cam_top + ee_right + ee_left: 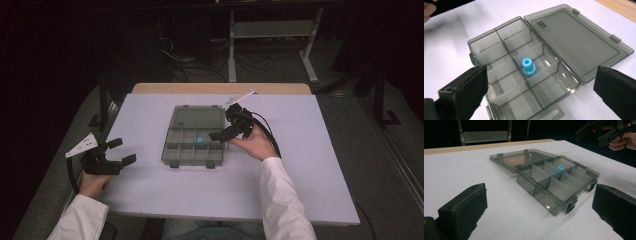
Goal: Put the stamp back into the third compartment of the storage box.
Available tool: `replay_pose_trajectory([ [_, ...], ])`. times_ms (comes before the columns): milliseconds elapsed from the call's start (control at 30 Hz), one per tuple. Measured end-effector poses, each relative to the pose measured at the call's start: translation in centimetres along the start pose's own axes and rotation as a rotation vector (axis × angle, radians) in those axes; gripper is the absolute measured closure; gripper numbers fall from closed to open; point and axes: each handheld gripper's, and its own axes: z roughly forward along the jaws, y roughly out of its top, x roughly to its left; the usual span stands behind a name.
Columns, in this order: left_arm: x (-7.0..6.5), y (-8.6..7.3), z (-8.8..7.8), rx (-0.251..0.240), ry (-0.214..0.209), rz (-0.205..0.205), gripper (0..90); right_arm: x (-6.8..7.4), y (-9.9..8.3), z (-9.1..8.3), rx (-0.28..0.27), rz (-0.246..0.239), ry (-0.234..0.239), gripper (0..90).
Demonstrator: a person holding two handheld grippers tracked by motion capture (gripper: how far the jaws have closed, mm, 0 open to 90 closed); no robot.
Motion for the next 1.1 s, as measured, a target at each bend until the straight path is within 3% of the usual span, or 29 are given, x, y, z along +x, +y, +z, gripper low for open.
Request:
replay_pose_trajectory([
  [333,0.2,-0.1,0.0,0.009,0.006,0.001,0.0,-0.5,-1.6,-1.4,-0.052,-0.007,-0.012,0.0],
  [567,0.2,-0.2,0.1,0.013,0.008,-0.005,0.0,-0.6,-2.8,-2.4,-0.088,0.025,-0.014,0.0],
  [1100,0.2,-0.2,0.1,0.011,0.008,-0.01,0.0,-1.3,-5.3,-4.4,-0.155,0.047,-0.037,0.0],
])
